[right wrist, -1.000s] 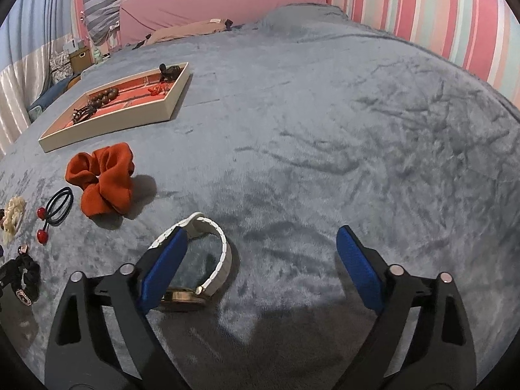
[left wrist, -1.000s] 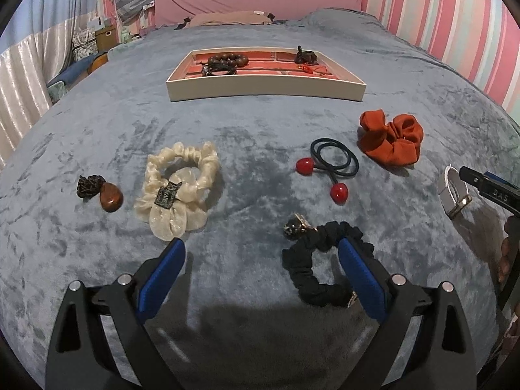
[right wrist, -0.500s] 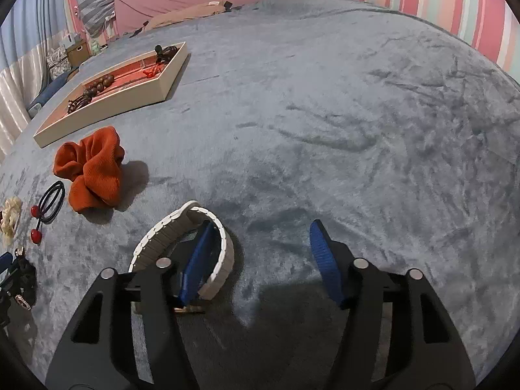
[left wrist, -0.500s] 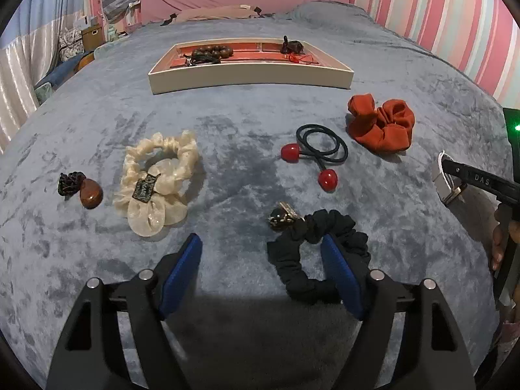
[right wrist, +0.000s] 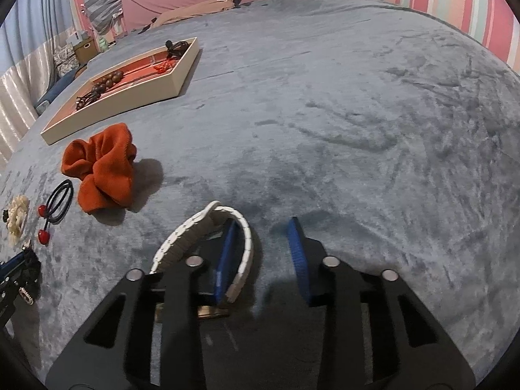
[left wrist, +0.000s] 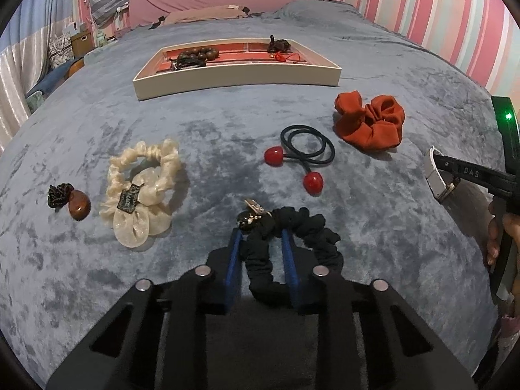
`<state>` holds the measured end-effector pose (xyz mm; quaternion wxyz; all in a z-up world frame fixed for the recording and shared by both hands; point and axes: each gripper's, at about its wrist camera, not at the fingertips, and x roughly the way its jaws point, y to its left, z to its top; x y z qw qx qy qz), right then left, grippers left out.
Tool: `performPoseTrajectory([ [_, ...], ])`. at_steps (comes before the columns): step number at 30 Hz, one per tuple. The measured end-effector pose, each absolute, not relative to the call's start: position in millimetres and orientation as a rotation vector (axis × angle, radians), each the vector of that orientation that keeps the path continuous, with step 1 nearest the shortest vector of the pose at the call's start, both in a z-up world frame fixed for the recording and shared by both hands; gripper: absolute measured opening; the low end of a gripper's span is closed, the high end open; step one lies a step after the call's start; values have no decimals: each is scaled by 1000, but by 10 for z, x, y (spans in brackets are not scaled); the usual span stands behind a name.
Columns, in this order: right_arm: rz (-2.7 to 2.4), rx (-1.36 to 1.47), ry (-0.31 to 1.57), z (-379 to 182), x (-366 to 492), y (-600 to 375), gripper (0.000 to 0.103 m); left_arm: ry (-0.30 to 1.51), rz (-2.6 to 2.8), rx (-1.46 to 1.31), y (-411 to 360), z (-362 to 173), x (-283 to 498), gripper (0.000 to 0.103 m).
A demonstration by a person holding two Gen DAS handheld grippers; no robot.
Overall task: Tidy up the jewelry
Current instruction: 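Grasp the black scrunchie with the left tool while the right tool grasps the white-strap watch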
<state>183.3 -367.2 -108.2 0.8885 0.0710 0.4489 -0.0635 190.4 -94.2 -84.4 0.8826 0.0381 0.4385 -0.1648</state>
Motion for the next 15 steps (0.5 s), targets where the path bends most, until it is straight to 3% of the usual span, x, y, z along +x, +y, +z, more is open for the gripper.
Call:
performPoseTrajectory([
  [6,-97,158,929,-1088,1851,-3619,11,914,-352,58,-902,-836,1897,15],
  [15,-89,147,895,-1052,1805,-3600,7,909,-356,55,-897,-818,1877,11],
])
